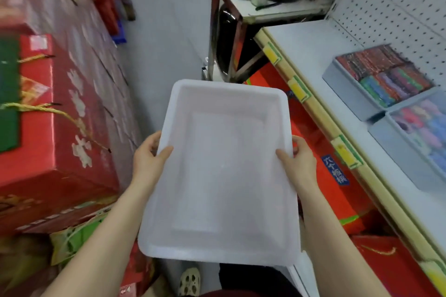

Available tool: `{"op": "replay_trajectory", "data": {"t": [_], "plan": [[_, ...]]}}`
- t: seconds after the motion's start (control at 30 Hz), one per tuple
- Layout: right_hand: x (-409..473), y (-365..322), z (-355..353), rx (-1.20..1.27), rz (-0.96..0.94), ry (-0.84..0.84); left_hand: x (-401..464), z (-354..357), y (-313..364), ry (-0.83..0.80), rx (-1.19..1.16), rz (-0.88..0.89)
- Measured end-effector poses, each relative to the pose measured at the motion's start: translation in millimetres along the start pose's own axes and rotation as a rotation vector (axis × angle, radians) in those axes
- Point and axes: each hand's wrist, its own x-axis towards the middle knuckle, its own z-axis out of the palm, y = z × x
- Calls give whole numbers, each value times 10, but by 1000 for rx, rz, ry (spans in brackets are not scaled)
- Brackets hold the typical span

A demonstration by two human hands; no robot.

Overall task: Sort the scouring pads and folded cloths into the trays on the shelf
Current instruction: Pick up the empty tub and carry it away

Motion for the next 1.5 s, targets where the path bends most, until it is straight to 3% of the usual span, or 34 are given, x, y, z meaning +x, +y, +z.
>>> {"op": "replay_trajectory", "data": {"t": [0.3,0.57,1.13,1.5], "plan": [[1686,-926,623,30,-189,-220,1070,135,454,273,-76,-87],[3064,-2156,1663,16,-320,-371,2559,-76,700,464,-156,-118],[6281,-4934,4085,35,-270,-352,7190,-737,1864,466,-113,-49],[8731,-6830,5647,-32,-347,-408,10186,-945,2638,556,-99,-90]]}}
